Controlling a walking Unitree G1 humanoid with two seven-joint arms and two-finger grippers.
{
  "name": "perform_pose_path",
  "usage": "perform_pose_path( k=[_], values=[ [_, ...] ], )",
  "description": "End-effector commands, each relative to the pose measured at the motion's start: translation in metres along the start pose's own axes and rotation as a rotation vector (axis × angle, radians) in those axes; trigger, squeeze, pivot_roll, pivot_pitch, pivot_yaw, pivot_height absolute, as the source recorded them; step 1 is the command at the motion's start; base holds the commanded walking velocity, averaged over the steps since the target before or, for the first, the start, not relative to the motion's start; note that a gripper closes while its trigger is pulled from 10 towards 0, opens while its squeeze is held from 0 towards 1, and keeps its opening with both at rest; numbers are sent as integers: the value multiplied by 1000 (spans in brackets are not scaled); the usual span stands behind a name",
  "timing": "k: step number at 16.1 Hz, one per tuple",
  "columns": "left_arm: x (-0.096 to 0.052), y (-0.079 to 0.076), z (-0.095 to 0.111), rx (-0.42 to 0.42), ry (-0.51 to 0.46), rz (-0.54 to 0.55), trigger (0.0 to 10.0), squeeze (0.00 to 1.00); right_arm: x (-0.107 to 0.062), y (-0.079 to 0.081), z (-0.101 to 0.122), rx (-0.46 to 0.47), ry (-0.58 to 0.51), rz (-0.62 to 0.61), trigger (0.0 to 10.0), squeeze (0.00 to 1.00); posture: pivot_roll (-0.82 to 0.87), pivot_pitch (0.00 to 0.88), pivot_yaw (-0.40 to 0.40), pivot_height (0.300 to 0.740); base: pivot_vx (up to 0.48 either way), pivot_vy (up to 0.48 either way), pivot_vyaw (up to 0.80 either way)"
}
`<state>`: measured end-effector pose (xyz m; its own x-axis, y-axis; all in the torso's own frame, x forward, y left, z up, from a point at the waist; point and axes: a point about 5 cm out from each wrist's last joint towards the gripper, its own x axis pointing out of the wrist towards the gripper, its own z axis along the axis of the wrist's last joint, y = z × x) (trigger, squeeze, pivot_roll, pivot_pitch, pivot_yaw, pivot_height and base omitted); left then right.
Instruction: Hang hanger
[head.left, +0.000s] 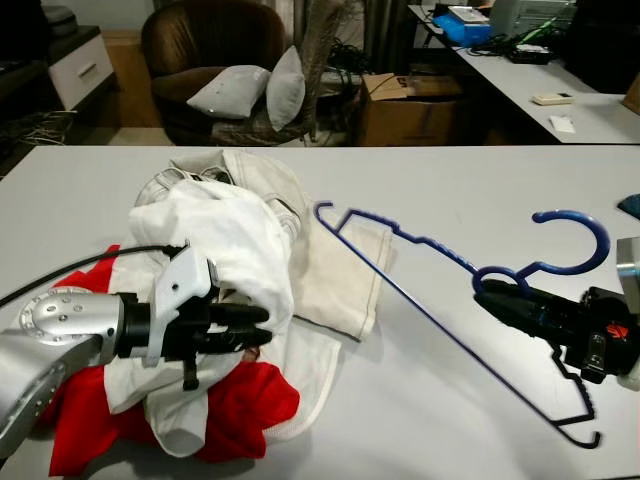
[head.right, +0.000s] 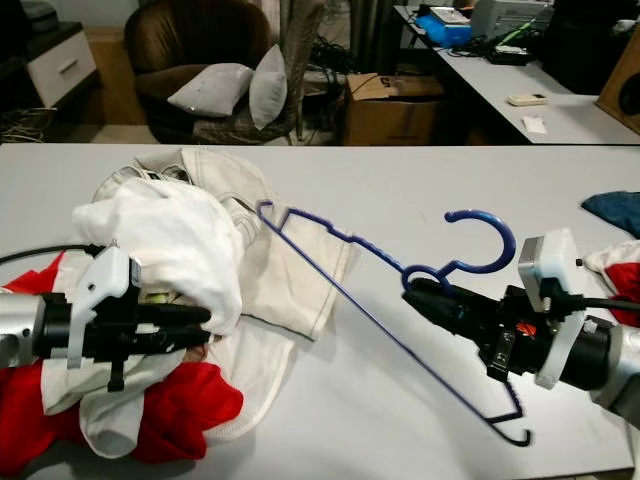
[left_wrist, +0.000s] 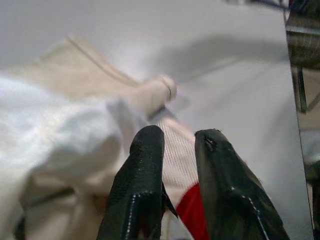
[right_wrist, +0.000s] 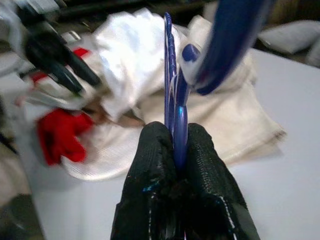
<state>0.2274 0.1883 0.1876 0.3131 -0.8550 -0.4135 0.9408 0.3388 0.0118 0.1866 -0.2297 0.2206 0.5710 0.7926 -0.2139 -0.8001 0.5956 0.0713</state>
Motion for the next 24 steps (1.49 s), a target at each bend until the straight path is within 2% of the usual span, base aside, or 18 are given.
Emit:
perform_pose_path(
  k=[1,4,5,6,7,8,10,11,12,13,14,16,18,19,20,22,23,24],
  values=[
    [-5,1,13,10,-62,3,10000,1000,-2,-5,-6,-13,67,-58,10000,0,-4,0,24,740,0,0,0],
    [-10,-5,20,-16,-104,-34,10000,1000,-7,-10,-12,-9,120,-129,10000,0,-4,0,23,740,0,0,0],
    [-7,3,33,6,-243,51,10000,1000,-5,-12,-7,3,59,-160,10000,0,-4,0,22,740,0,0,0],
    [-6,6,38,7,-299,88,10000,1000,-4,-13,-6,7,38,-169,10000,0,-1,0,19,740,0,0,0],
    [1,15,53,-23,-469,204,10000,1000,1,-11,-5,17,6,-195,10000,0,0,0,19,740,0,0,0],
    [14,21,57,-110,-551,326,10000,1000,10,-10,-7,19,-8,-278,10000,0,-2,0,21,740,0,0,0],
    [22,22,54,-148,-569,409,10000,1000,16,-10,-7,5,-35,-348,10000,0,-6,0,23,740,0,0,0],
    [28,22,48,-143,-567,509,10000,831,24,-9,-5,-3,-69,-431,10000,0,-7,0,18,740,0,0,0],
    [32,22,42,-160,-567,579,10000,808,32,-10,-6,3,-81,-507,10000,0,-9,0,15,740,0,0,0],
    [34,21,39,-176,-559,602,10000,804,37,-8,-8,-9,-66,-533,10000,0,-21,0,24,740,0,0,0],
    [40,21,29,-218,-535,648,10000,800,52,-4,-16,-5,-48,-599,10000,0,-28,0,28,740,0,-394,0],
    [49,21,14,-222,-477,709,10000,788,66,4,-22,60,-73,-664,10000,0,-36,0,31,740,0,-426,0],
    [52,18,2,-188,-422,753,10000,784,70,8,-24,97,-98,-671,10000,0,-41,0,32,740,0,-420,0],
    [55,18,3,-150,-414,769,10000,698,70,10,-24,110,-113,-681,10000,0,-52,0,28,740,0,-412,0],
    [56,19,4,-148,-415,773,10000,694,69,10,-23,113,-140,-700,10000,0,-48,0,22,740,0,-412,0],
    [56,20,5,-131,-411,797,10000,690,70,5,-25,44,-118,-783,10000,0,-34,1,9,740,0,-411,0],
    [56,20,4,-136,-413,810,10000,686,73,5,-24,-9,-116,-797,10000,0,-33,0,7,740,0,-412,0],
    [56,18,2,-142,-417,814,10000,686,75,6,-24,-10,-114,-778,10000,0,-31,0,6,740,0,-416,0]
  ],
)
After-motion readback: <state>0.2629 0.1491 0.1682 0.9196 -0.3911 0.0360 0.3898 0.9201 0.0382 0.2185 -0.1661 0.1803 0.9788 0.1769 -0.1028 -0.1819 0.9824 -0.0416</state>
